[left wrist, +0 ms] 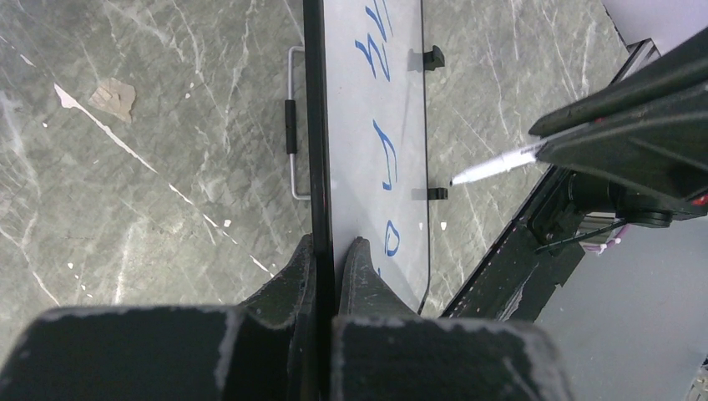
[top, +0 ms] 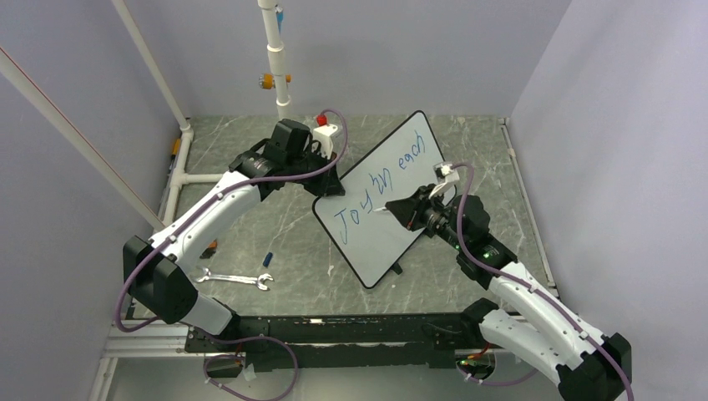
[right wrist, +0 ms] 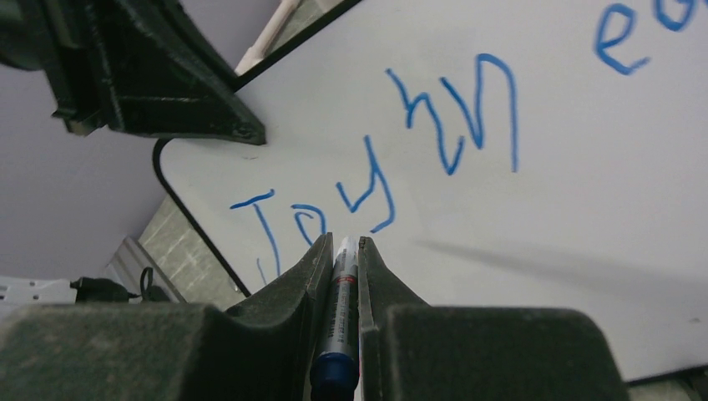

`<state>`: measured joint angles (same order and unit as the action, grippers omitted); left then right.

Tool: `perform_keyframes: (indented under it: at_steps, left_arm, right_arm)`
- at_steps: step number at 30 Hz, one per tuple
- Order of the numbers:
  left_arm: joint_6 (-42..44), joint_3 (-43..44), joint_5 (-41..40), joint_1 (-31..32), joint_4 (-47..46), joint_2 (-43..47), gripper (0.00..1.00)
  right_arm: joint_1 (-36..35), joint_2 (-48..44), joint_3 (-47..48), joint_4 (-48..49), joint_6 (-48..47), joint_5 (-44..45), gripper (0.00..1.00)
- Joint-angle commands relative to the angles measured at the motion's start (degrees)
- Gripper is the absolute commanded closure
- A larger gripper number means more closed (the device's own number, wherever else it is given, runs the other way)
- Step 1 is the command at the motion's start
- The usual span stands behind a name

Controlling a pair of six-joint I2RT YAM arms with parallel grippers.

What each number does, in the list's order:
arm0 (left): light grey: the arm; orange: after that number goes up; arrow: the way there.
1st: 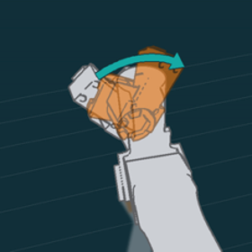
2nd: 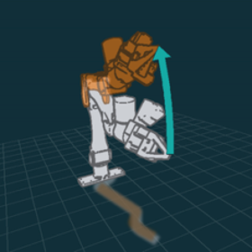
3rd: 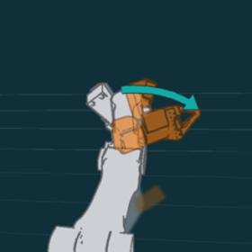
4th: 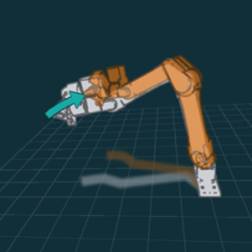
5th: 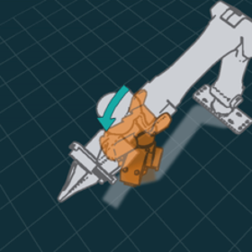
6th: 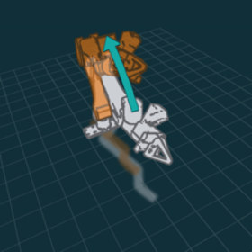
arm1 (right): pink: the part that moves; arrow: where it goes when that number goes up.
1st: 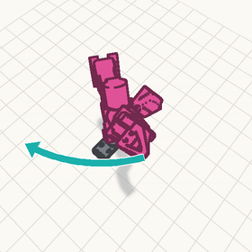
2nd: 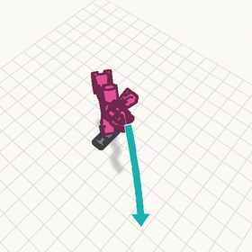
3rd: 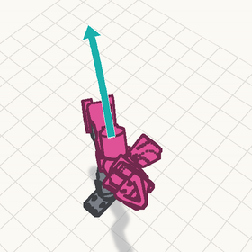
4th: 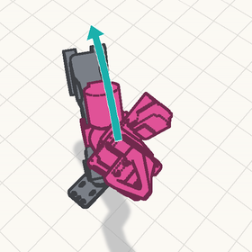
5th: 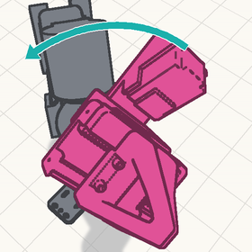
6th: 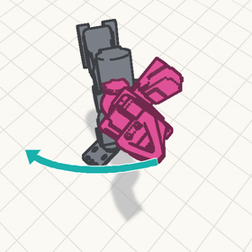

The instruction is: Write a sentence on the whiteboard

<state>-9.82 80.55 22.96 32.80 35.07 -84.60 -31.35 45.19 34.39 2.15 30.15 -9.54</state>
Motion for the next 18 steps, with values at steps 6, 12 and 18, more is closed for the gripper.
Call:
perform_keyframes:
  at_steps: [6,12,18]
  left_arm:
    - [10.24,-0.45,-11.34,-3.13,0.46,-2.33,1.00]
    - [10.49,-0.16,-12.89,-4.14,0.99,-3.69,1.00]
    - [10.67,0.17,-12.94,-5.40,1.19,-5.05,1.00]
  right_arm:
    - [-8.11,1.06,-2.19,11.22,-5.81,3.04,1.00]
    - [-13.89,-0.60,-6.93,18.32,-9.93,8.70,1.00]
    - [-20.39,-2.45,-12.61,27.77,-15.43,14.81,1.00]
